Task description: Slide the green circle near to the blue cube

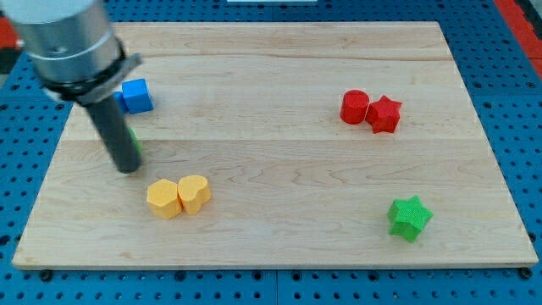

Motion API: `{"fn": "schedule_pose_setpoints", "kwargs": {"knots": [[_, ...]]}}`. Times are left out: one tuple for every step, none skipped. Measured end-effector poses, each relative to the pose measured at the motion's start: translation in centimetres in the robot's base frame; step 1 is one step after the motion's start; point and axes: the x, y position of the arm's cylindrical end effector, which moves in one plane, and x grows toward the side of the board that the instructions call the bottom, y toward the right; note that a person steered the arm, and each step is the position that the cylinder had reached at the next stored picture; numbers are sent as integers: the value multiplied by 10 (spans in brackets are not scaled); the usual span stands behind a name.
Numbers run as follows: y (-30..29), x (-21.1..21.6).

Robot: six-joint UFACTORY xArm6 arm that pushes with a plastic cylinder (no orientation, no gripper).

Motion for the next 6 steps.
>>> {"fn": "schedule_pose_setpoints", "kwargs": {"knots": [[-16,-1],[-4,-10],[9,-14],[11,-30],[12,-49],[-5,-55]]}}
